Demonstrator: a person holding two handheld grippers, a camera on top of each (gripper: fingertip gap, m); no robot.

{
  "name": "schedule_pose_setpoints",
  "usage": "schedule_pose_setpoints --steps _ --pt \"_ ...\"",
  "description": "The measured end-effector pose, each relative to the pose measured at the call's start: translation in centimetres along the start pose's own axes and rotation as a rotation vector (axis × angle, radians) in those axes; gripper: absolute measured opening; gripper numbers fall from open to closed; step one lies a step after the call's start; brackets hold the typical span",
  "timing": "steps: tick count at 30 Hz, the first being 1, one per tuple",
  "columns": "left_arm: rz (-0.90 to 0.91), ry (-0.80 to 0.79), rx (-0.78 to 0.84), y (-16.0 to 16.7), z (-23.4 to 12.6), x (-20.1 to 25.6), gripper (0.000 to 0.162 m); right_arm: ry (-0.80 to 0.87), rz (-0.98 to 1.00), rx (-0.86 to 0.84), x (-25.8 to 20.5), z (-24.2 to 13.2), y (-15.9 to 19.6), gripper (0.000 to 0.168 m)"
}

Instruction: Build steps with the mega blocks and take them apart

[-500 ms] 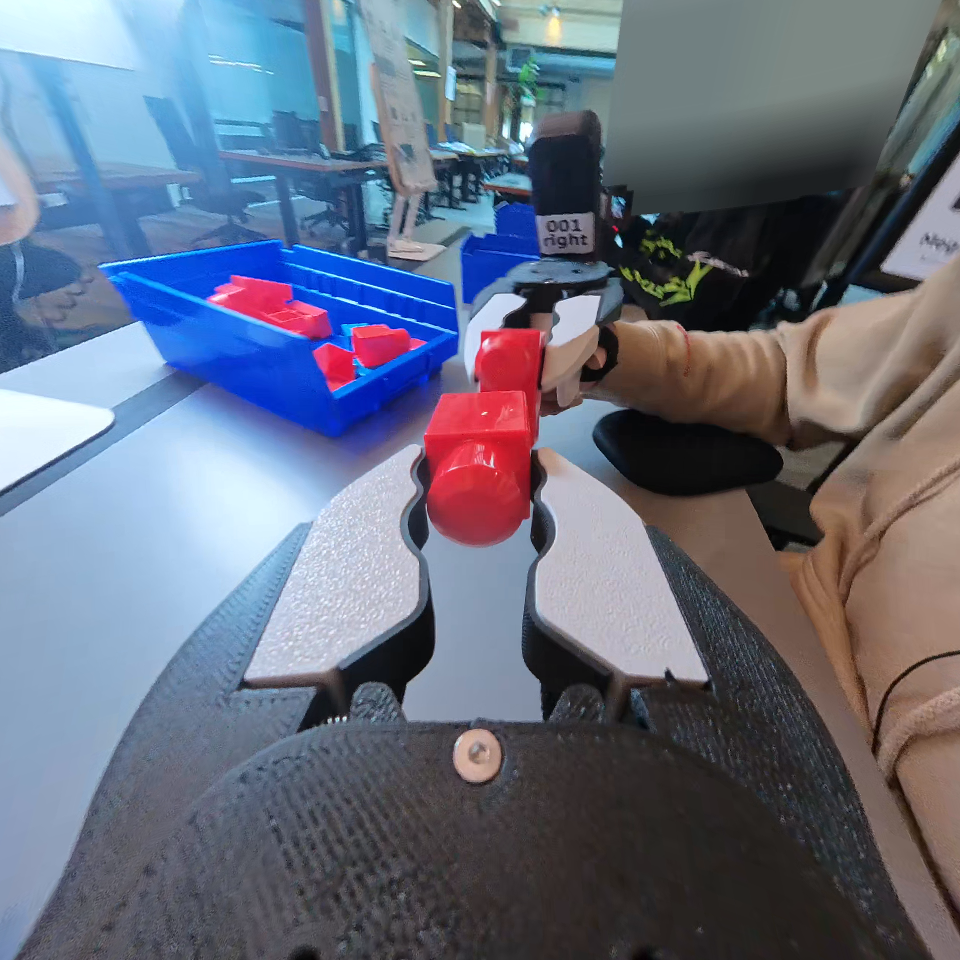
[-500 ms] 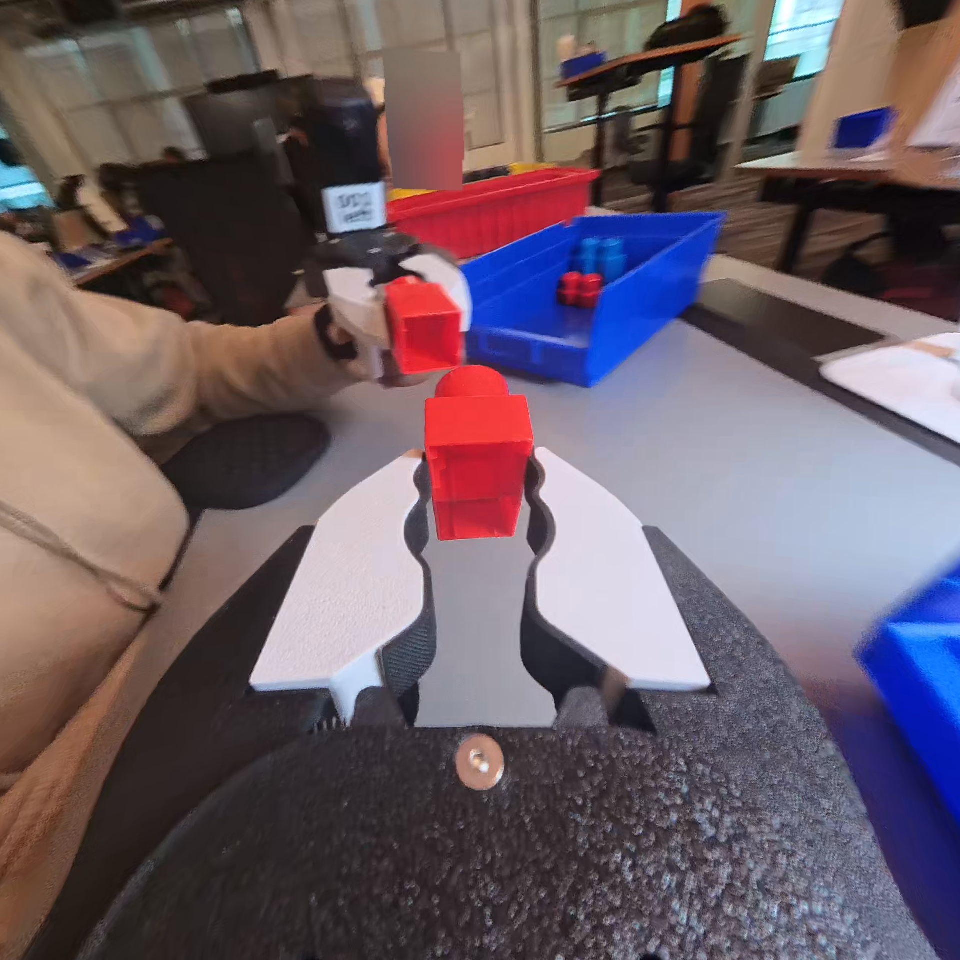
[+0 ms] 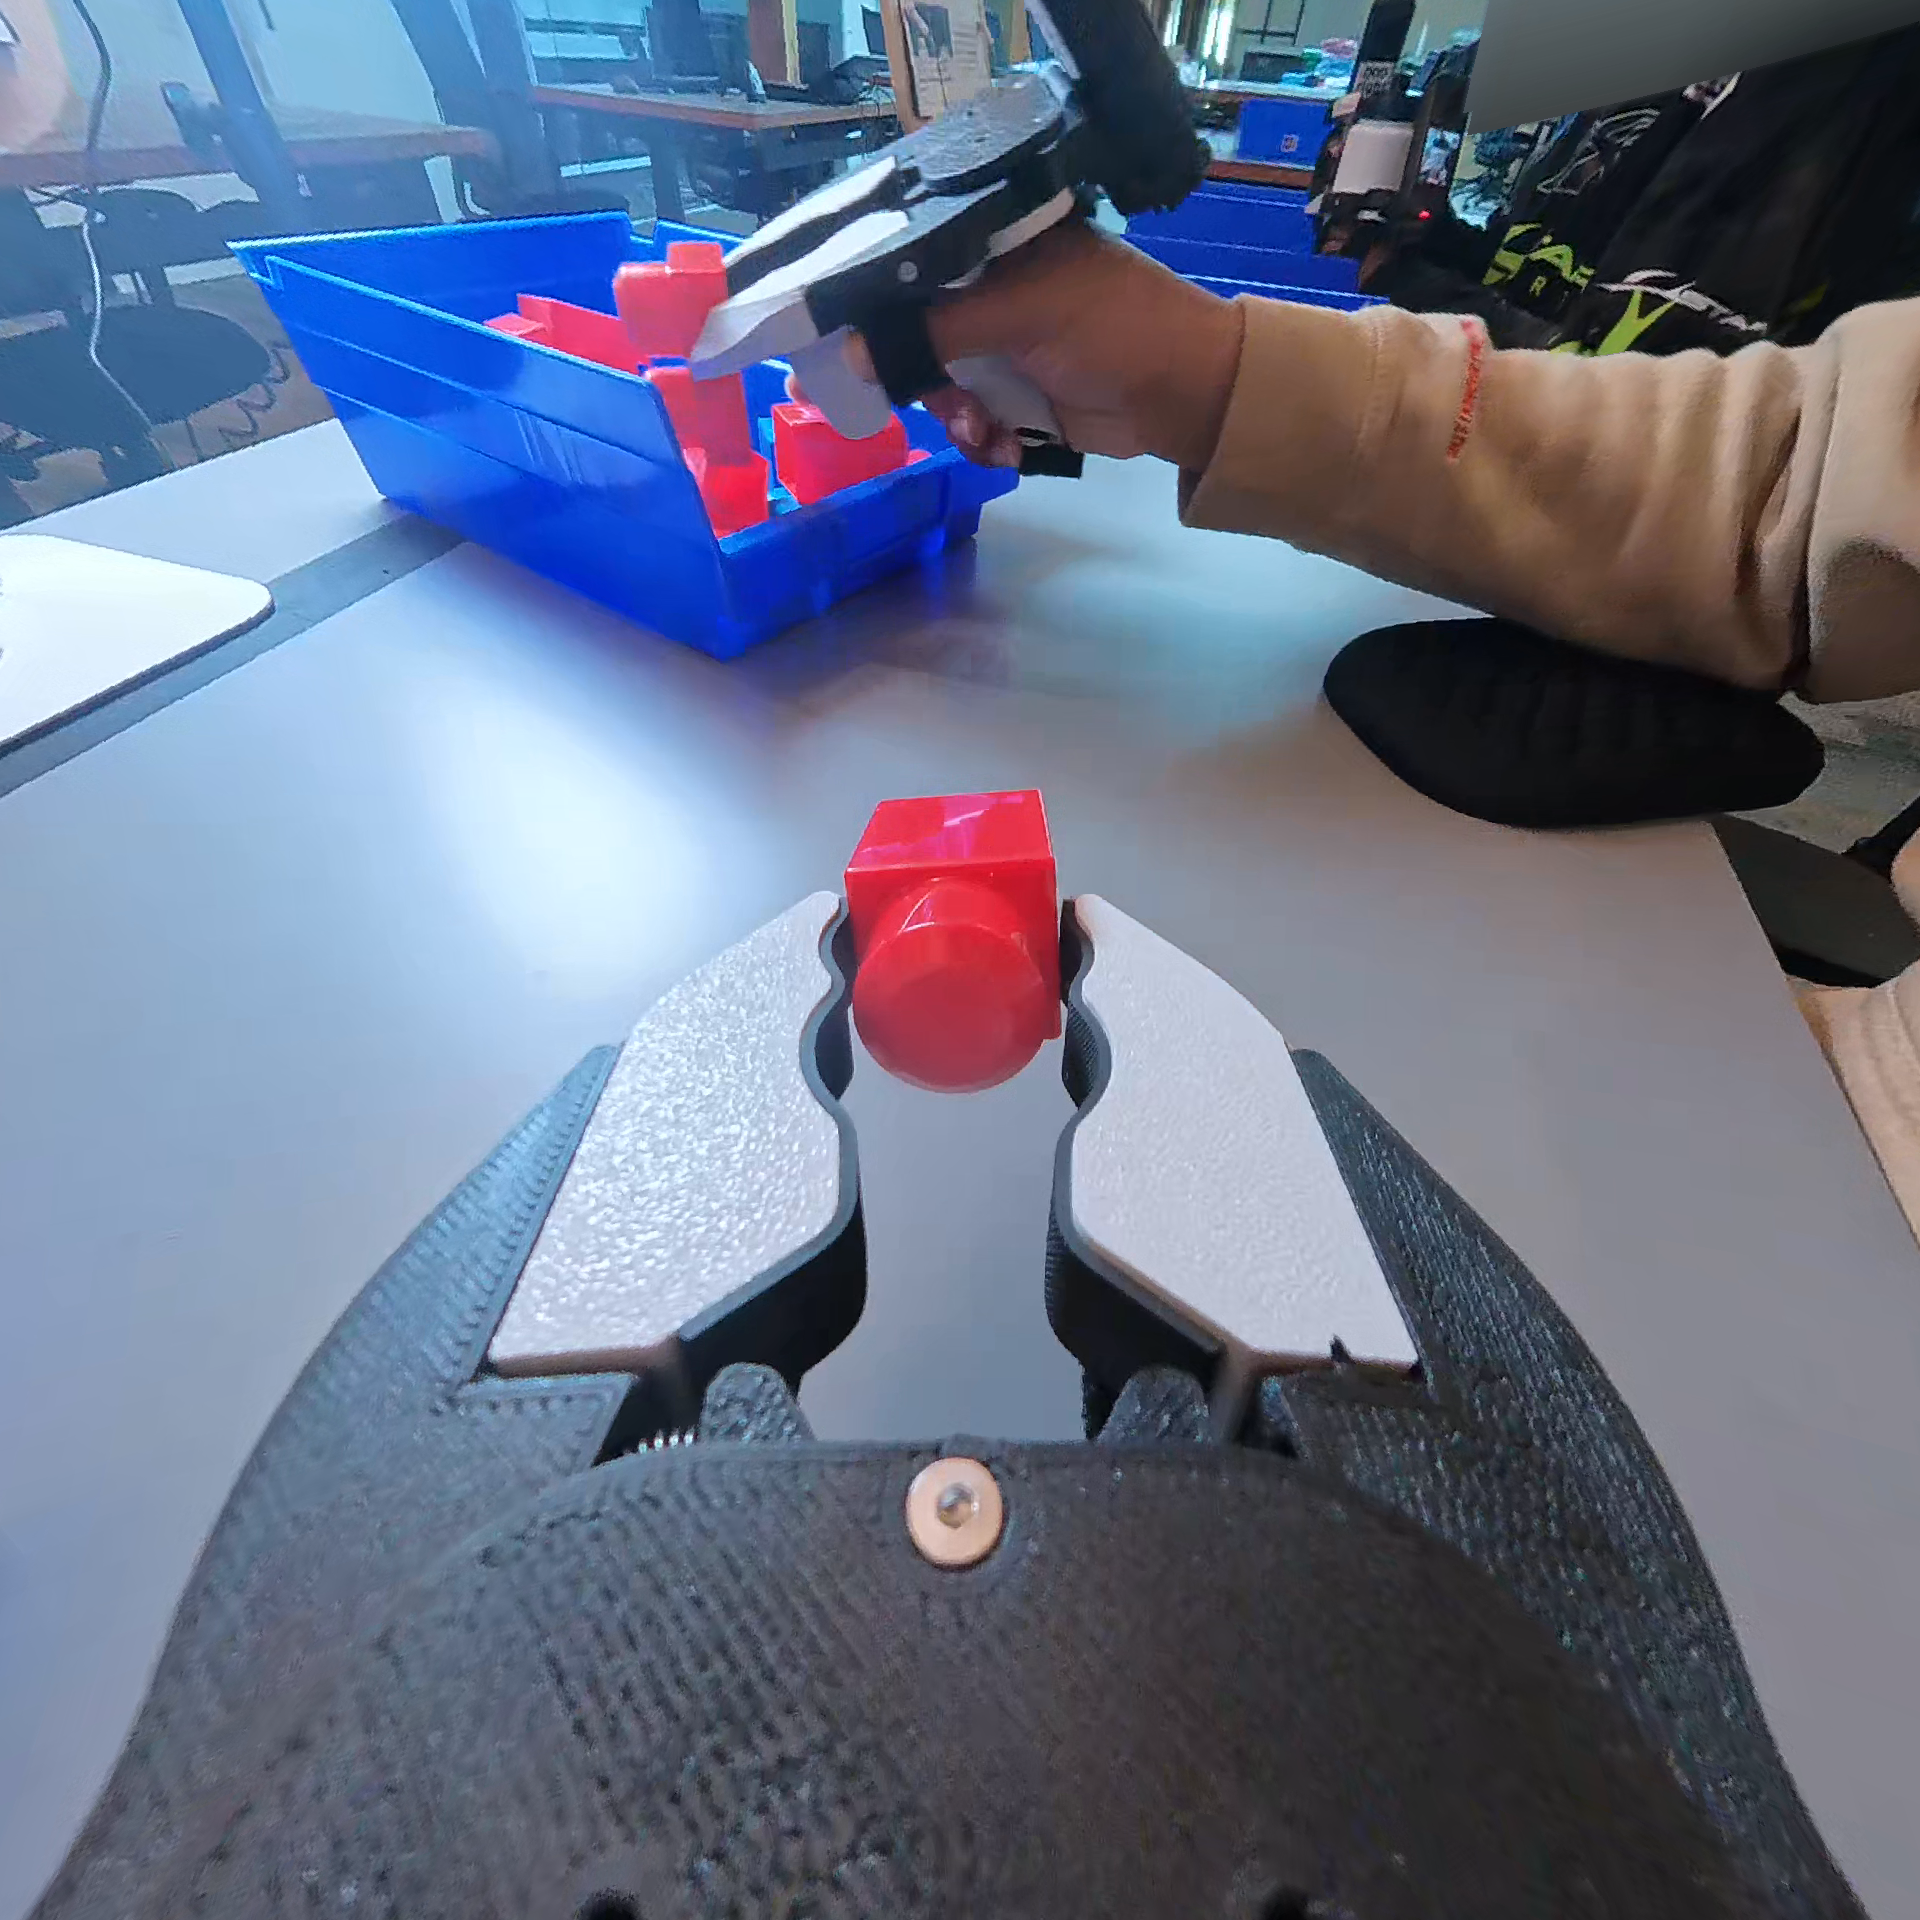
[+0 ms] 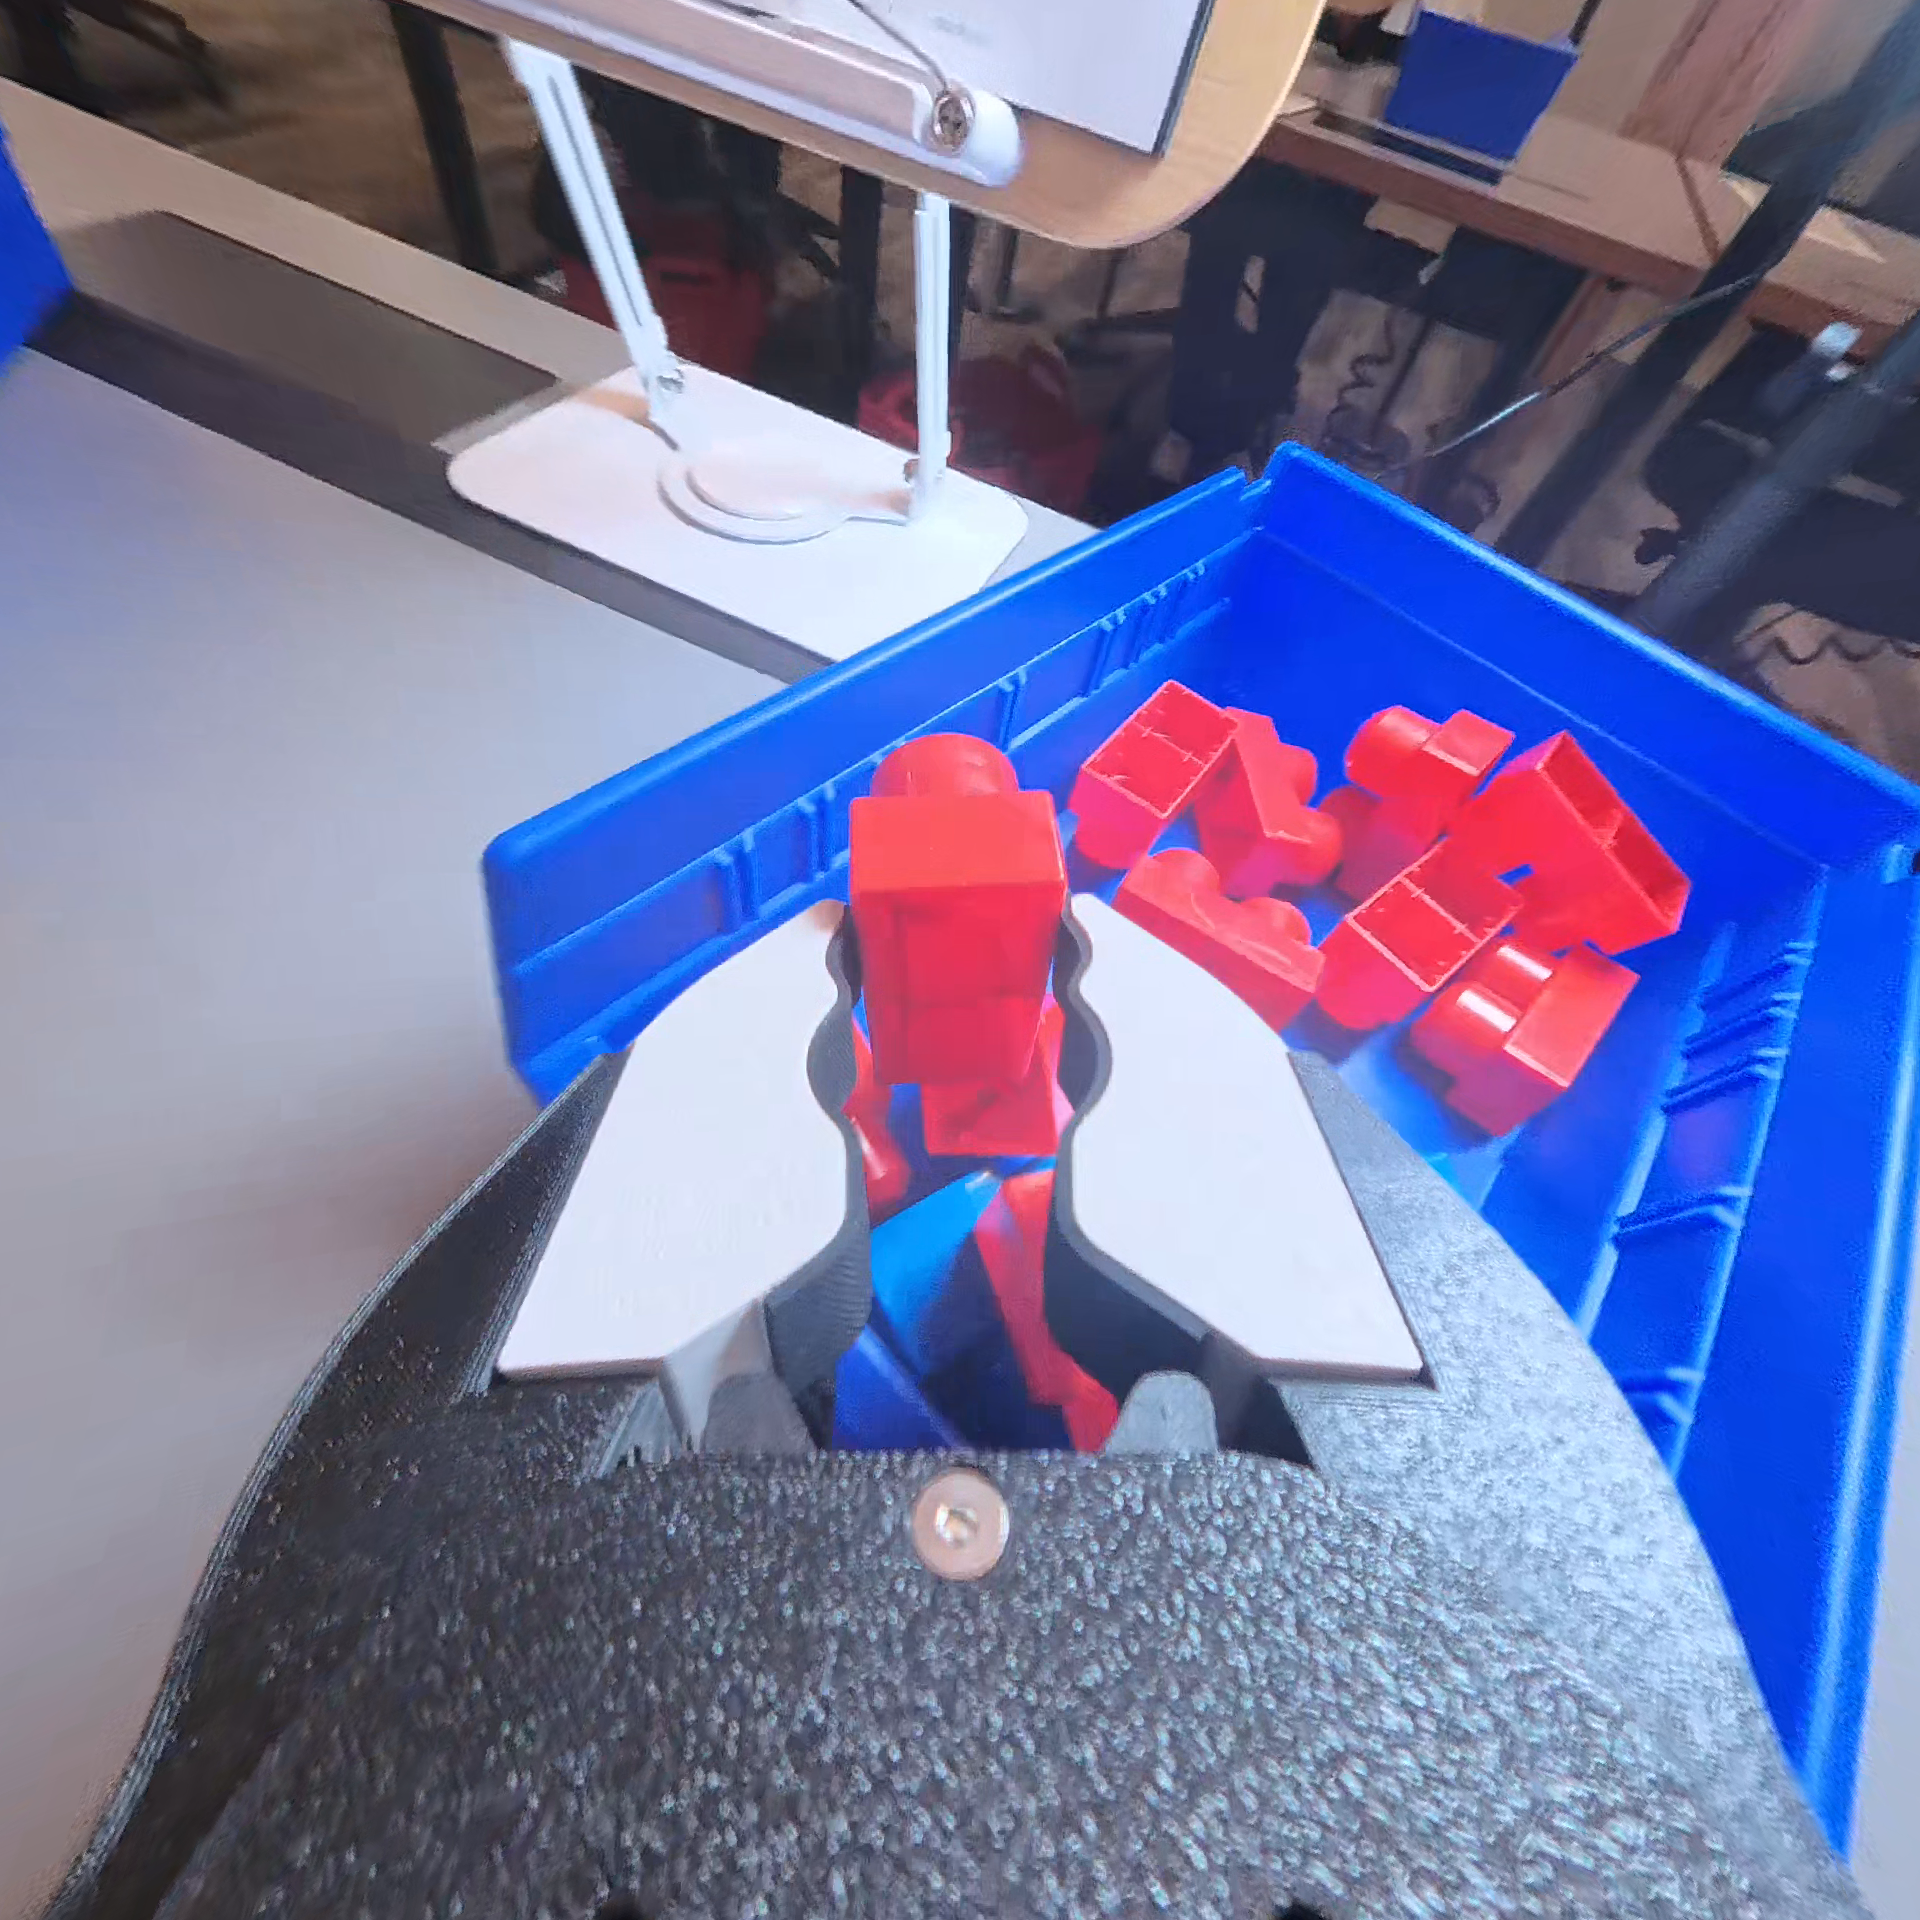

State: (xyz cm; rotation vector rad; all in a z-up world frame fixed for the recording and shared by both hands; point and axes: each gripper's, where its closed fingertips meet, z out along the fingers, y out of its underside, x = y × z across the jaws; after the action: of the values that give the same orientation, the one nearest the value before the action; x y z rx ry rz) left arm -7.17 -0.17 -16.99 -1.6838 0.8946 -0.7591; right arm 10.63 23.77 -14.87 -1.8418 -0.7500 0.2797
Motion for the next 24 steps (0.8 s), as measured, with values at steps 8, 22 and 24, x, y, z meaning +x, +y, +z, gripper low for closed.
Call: schedule_pose_setpoints --steps 8,22,24 --pt "-0.003 0.007 -0.024 1.1 0.6 0.1 0.037 0.090 -0.011 -0.064 4.5 4.7 -3.4 0.036" --pt "0.004 0.030 -0.042 1.8 0.9 0.4 0.037 -0.075 0.005 0.215 2.9 4.3 -9.8 0.046" --pt "0.000 0.038 -0.025 1.6 0.8 0.5 0.037 -0.381 -0.039 0.228 -4.2 1.2 -9.5 0.045"
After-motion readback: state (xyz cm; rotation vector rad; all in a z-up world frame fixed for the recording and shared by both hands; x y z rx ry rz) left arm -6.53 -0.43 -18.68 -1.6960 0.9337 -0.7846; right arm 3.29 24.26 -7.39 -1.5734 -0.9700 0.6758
